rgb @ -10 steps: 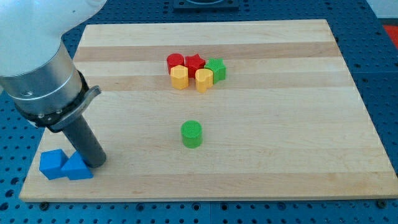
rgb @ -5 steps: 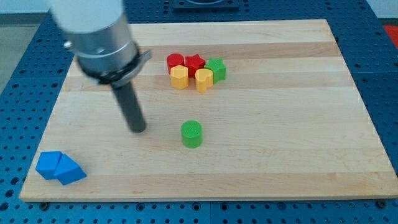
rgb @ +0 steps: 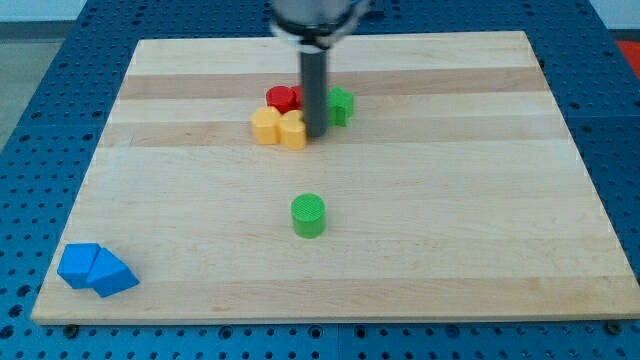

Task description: Separate the yellow blocks from the other blocks

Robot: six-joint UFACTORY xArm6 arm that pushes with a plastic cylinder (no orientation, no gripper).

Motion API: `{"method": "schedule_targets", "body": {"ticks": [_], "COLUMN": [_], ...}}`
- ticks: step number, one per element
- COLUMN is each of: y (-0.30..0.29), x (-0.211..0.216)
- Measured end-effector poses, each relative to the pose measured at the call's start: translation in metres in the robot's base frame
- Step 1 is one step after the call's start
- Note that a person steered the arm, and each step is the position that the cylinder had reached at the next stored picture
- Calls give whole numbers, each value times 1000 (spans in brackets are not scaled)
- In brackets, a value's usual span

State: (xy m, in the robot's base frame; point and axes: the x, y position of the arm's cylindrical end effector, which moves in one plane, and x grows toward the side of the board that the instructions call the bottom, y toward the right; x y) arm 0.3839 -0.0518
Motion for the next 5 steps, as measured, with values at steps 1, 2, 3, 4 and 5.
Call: {"method": "schedule_targets", "body": {"ticks": [1,2,3,4,5], "y": [-72,-84,-101,-101,-95], "x": [1,1,15,49,39]}}
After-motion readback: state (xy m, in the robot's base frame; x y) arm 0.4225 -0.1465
